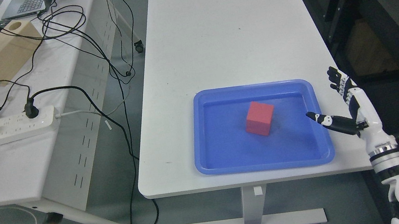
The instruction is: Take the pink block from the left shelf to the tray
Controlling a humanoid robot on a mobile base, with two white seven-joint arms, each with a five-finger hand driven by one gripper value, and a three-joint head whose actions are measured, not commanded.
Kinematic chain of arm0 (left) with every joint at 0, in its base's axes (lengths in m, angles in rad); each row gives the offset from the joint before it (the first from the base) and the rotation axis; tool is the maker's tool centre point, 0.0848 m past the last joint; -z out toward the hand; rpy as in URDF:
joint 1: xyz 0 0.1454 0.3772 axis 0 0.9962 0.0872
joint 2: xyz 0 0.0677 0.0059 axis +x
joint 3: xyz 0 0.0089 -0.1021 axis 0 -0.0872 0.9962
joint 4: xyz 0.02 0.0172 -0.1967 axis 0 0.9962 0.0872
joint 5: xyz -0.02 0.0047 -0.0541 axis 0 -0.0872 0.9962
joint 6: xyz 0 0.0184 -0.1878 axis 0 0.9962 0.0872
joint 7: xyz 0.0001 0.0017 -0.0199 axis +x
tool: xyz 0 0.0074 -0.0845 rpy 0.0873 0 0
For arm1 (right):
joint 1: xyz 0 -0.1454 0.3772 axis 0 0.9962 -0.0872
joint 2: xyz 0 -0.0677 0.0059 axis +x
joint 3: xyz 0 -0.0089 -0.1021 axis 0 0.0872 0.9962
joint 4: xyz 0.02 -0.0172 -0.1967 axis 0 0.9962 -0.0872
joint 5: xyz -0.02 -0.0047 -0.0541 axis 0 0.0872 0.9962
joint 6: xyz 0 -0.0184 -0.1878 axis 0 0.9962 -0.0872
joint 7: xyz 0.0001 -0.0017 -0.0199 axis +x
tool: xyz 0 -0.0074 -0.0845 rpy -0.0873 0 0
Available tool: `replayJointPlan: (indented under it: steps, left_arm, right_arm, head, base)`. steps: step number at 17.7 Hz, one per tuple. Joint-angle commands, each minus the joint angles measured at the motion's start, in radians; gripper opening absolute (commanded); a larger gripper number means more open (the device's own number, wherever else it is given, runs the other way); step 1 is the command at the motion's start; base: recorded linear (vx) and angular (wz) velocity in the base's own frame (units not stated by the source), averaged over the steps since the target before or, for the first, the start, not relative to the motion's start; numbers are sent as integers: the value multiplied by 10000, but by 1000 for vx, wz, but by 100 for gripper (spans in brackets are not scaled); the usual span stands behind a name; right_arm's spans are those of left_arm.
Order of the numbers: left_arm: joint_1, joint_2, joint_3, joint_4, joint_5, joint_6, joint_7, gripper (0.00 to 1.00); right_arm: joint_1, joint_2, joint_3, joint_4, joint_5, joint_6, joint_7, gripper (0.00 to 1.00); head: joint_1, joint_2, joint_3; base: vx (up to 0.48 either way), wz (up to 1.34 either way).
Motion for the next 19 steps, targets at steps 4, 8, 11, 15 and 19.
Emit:
replayJointPlan:
  steps: [4, 8, 11, 15, 19]
  left_arm:
    - [199, 174, 0, -175, 0, 7, 1, 100]
    - [199, 174, 0, -175, 0, 7, 1, 100]
    - [199, 174, 0, -175, 0, 7, 1, 100]
    - [199, 174, 0, -175, 0, 7, 1, 100]
    - [199, 174, 0, -175, 0, 7, 1, 100]
  right_arm:
    - [-63, 75, -120, -11, 115, 138, -73, 99]
    - [-63, 75, -29, 5, -314, 368, -1664, 99]
    - [-63, 75, 262, 35, -422, 766, -2421, 99]
    - [-93, 75, 324, 51, -1343, 919, -2146, 99]
    - [-246, 75, 293, 81, -1343, 1456, -583, 99]
  head:
    - [0, 0, 0]
    - [0, 0, 0]
    - [0, 0, 0]
    - [0, 0, 0]
    - [0, 0, 0]
  base:
    - [-178, -81]
    - [-178, -74]
    - [-147, 80]
    - [-106, 185]
    - [-43, 60]
